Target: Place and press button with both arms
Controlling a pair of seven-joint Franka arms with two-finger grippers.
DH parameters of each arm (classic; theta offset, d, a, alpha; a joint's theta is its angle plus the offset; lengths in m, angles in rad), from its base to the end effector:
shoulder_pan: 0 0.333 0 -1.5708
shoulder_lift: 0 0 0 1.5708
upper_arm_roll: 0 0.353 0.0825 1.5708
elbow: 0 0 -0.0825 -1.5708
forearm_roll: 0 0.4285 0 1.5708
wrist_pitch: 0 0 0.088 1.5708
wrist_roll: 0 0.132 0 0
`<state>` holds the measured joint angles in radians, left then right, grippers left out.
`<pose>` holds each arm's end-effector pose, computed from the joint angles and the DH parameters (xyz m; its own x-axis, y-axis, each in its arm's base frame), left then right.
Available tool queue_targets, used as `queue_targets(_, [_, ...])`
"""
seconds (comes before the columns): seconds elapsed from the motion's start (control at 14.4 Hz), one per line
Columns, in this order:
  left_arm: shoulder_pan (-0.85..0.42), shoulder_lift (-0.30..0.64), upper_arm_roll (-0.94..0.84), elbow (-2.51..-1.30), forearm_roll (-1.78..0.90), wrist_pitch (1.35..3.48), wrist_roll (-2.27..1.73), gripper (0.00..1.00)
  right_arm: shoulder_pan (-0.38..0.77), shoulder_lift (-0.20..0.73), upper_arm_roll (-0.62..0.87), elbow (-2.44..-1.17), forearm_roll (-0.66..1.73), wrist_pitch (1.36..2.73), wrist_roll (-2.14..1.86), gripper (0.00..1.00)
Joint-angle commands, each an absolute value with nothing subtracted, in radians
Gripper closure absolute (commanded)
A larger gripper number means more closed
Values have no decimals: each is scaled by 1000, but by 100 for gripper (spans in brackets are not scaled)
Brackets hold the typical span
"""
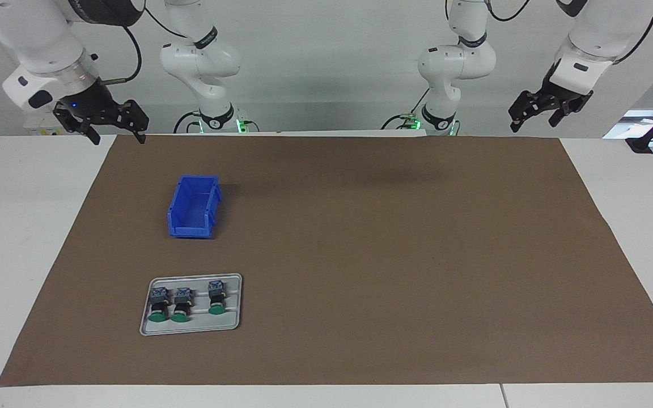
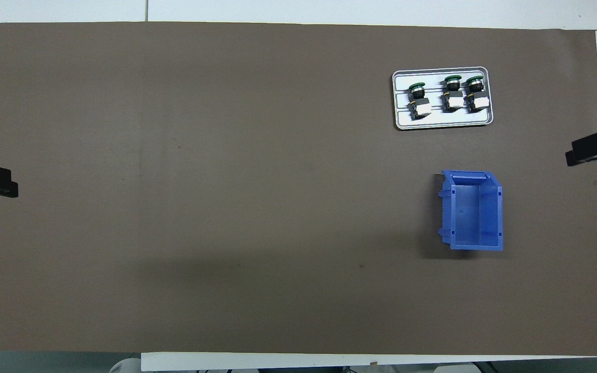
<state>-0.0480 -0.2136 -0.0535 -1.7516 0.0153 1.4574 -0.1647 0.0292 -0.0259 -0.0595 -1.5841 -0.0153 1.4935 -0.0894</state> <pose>0.5058 -0.0524 0.6532 0.9949 0.0672 -0.0753 0.0644 -0.9971 -0.0395 0.5797 -0.0201 0.6385 0.9962 0.0581 -0.0657 0.0587 -0.9982 0.0079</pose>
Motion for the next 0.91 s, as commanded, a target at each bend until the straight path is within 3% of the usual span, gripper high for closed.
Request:
queue_targets(0.0, [-57, -233, -54, -1763, 29, 1456, -195, 0, 119, 69, -57, -1589, -3, 1633, -11, 0])
queue_targets(0.42, [-55, -233, -51, -1759, 29, 1456, -196, 0, 178, 339, -52, -1585, 18, 1998, 25, 0])
queue_targets(0.84, [-44, -233, -49, -1761, 29, 1463, -181, 0, 176, 495, -49, -1595, 94, 2178, 22, 4])
